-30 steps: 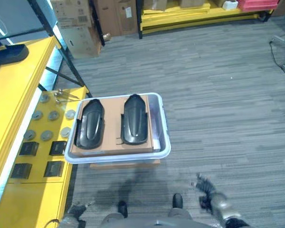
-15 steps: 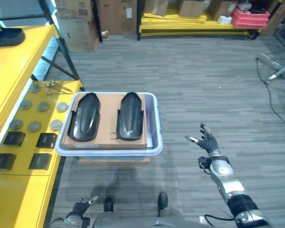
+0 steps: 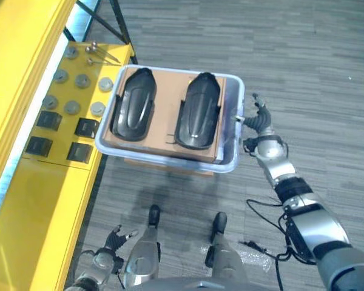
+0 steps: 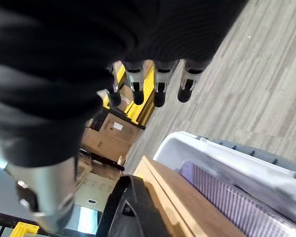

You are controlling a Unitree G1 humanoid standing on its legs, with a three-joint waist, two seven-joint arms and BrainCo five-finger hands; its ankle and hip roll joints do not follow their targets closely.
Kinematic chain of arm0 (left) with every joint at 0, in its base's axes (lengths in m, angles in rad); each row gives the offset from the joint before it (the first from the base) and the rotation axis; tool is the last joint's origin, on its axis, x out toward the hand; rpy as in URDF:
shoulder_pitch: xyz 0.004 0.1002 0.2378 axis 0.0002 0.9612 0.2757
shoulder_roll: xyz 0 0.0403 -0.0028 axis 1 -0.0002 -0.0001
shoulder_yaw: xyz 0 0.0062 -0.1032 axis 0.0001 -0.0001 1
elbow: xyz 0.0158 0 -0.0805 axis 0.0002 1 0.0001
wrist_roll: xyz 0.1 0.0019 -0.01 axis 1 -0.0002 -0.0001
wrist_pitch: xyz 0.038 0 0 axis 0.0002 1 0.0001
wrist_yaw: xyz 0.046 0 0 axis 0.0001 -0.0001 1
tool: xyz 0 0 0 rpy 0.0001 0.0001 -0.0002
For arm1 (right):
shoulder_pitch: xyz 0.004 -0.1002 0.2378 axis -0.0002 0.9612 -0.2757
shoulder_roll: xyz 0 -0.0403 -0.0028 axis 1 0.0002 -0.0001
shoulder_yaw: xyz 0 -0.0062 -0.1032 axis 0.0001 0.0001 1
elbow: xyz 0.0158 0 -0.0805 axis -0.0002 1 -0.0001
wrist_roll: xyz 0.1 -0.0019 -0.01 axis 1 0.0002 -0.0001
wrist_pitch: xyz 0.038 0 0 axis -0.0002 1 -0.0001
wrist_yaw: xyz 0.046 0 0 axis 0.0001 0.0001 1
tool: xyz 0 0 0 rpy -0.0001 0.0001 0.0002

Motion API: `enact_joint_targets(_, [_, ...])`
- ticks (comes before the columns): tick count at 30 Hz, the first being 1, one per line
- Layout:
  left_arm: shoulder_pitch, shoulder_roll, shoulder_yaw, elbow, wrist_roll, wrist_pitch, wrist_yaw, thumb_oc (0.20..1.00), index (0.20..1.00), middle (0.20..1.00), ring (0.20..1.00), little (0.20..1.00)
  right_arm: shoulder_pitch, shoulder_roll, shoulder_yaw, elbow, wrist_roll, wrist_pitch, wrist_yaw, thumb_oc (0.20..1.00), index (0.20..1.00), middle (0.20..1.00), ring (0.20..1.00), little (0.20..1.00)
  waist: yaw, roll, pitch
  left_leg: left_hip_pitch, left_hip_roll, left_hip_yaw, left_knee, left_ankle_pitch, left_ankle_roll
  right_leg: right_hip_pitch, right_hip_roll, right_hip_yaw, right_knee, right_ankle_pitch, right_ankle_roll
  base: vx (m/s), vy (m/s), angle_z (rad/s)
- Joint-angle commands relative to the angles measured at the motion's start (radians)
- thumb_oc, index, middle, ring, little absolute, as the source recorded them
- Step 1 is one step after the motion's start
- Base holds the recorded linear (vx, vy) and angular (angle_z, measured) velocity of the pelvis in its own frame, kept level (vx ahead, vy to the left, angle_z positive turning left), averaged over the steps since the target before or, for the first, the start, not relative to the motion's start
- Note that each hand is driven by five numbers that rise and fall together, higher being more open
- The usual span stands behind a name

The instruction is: Move parts from the plastic box to the shelf.

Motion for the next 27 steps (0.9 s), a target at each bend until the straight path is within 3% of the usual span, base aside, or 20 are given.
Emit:
enact_joint_targets(1, [-0.059,0.025,-0.057,0.050,-0.003,-0.021,0.033,1.000,1.000,1.000,1.000,1.000,-0.130,-0.038,0.055,0.100,-0.043,-0.017,-0.067,1.000,1.000,1.000,1.000,1.000,0.017,-0.021,-0.005,0.004,0.000,-0.020,-0.008,-0.032,-0.005,0.047,-0.044,0.039,0.001,-0.087,0.061,-0.03,0.021,0.14])
enact_joint_targets(5, [-0.079,0.027,-0.118,0.034,0.032,-0.025,0.032,1.000,1.000,1.000,1.000,1.000,-0.243,-0.053,0.112,0.218,-0.130,0.006,-0.114,1.000,1.000,1.000,1.000,1.000,0.031,-0.009,0.013,-0.020,-0.005,-0.031,-0.007,-0.024,-0.007,0.029,-0.045,0.037,0.001,-0.081,0.064,-0.04,0.024,0.02])
enact_joint_targets(15, [-0.120,0.008,-0.162,0.072,0.025,-0.019,0.049,1.000,1.000,1.000,1.000,1.000,-0.359,-0.045,0.191,0.356,-0.121,0.015,-0.104,1.000,1.000,1.000,1.000,1.000,0.053,0.004,0.037,-0.078,-0.012,-0.067,-0.008,0.000,-0.017,-0.003,-0.059,0.011,0.001,-0.064,0.071,-0.02,0.010,0.11])
enact_joint_targets(26, [-0.153,0.001,-0.153,0.091,0.000,-0.017,0.090,1.000,1.000,1.000,1.000,1.000,-0.360,0.042,0.188,0.522,-0.096,0.049,-0.105,1.000,1.000,1.000,1.000,1.000,0.059,0.014,0.043,-0.095,-0.021,-0.082,-0.008,0.006,-0.019,0.000,-0.071,-0.003,0.001,-0.060,0.072,0.00,0.007,0.05])
enact_joint_targets(27, [-0.160,-0.004,-0.160,0.094,-0.007,-0.012,0.098,1.000,1.000,1.000,1.000,1.000,-0.357,0.083,0.177,0.557,-0.083,0.062,-0.107,1.000,1.000,1.000,1.000,1.000,0.058,0.015,0.046,-0.095,-0.021,-0.079,-0.008,0.007,-0.020,-0.001,-0.070,-0.002,0.001,-0.061,0.070,0.00,0.000,0.00])
